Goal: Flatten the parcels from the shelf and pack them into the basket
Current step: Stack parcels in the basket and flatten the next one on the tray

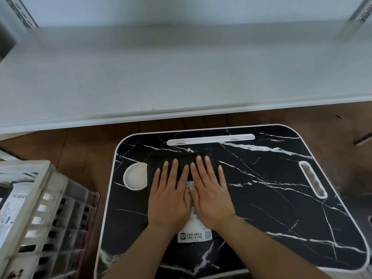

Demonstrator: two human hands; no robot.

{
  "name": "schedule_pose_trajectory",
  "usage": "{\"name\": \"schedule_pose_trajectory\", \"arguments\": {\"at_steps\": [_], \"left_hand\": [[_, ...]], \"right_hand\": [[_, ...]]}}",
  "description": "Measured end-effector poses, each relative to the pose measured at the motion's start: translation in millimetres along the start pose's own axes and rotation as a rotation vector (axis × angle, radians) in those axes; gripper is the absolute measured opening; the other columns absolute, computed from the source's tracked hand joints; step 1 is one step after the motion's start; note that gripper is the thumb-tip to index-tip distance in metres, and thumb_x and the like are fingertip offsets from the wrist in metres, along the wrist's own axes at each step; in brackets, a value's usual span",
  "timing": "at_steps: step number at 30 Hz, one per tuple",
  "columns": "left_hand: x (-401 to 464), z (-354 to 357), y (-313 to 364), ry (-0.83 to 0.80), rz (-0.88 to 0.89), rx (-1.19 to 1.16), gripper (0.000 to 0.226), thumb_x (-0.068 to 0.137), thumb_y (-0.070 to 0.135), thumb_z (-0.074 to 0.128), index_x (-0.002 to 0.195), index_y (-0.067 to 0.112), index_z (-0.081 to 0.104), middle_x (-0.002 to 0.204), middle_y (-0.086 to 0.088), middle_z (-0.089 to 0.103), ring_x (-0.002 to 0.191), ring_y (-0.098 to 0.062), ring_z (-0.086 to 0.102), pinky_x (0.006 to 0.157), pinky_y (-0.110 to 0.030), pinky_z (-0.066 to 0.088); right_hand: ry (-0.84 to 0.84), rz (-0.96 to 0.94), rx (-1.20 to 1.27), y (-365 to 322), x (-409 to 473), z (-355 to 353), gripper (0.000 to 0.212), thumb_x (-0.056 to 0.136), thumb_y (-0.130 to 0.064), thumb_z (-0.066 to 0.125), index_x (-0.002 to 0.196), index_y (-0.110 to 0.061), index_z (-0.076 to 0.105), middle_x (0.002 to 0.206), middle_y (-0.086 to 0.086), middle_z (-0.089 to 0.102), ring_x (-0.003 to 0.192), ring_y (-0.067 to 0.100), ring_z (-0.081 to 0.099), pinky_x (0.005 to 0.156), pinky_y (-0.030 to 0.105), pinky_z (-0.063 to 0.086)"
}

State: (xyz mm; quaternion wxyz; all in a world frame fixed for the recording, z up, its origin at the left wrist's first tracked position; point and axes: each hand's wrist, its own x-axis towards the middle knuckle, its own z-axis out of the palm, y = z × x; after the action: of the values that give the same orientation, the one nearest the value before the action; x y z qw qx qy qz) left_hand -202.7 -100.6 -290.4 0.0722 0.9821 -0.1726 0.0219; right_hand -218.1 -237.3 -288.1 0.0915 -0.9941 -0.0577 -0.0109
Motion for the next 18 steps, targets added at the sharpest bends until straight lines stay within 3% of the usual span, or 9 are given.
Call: {"name": "schedule_pose_trajectory", "arguments": {"at_steps": [7, 18], "left_hand": [[0, -1, 1, -0.023, -0.011, 0.018, 0.054, 0.096, 0.039, 0.027, 0.147, 0.022, 0.035, 0.156, -0.008, 0.028, 0.146, -0.031, 0.016, 0.114, -0.055, 0.016], [0, 10, -1, -0.05, -0.03, -0.055, 0.055, 0.097, 0.038, 0.022, 0.15, 0.023, 0.028, 0.158, -0.008, 0.02, 0.146, -0.03, 0.016, 0.114, -0.054, 0.015]], "right_hand": [[-0.009, -0.018, -0.055, 2, 2, 5, 0.054, 0.103, -0.04, 0.012, 0.149, -0.018, 0.03, 0.16, 0.004, 0.017, 0.149, 0.024, 0.011, 0.111, 0.052, 0.015], [-0.059, 0.009, 0.02, 3, 2, 7, 0.054, 0.102, -0.042, 0.016, 0.153, -0.023, 0.015, 0.162, -0.002, 0.002, 0.149, 0.014, -0.003, 0.115, 0.049, 0.002]]}}
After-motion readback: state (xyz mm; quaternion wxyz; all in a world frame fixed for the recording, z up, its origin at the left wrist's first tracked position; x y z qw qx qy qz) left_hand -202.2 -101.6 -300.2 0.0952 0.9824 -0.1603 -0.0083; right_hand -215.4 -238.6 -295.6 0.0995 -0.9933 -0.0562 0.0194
